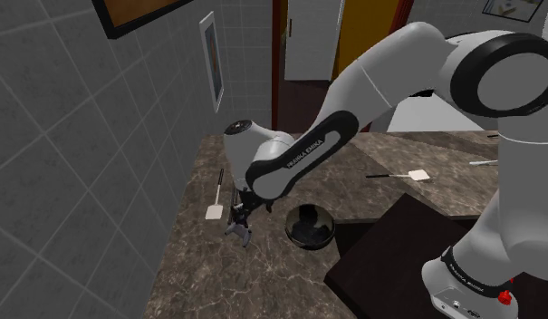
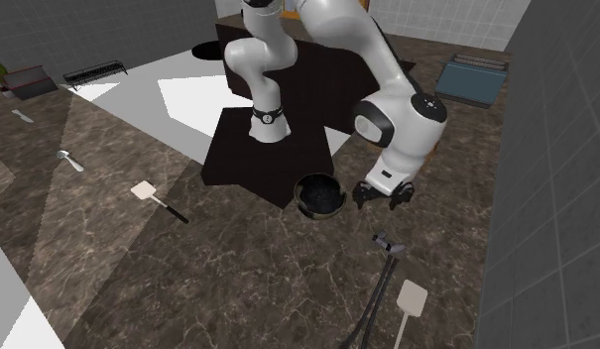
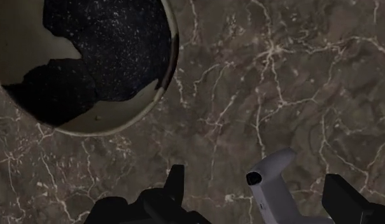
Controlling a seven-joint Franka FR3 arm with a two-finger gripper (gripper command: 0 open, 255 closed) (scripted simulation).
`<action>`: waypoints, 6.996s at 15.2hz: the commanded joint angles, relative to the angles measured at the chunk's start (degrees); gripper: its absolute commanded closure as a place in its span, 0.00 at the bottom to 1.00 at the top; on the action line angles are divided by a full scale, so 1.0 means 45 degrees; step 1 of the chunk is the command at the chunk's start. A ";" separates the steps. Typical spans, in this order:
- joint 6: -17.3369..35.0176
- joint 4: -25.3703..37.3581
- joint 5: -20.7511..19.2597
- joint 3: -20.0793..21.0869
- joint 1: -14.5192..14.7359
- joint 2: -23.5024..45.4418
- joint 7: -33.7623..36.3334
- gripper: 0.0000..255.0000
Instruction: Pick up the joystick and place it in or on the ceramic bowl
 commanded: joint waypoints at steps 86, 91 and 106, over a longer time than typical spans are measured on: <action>0.1011 -0.8049 0.2716 -0.0214 -0.1841 -0.7515 -0.3638 1.00; 0.1995 -0.8224 0.2357 -0.0186 -0.1891 -0.6669 -0.3367 1.00; 0.3219 -0.8326 0.1719 -0.0249 -0.1915 -0.5484 -0.2904 0.00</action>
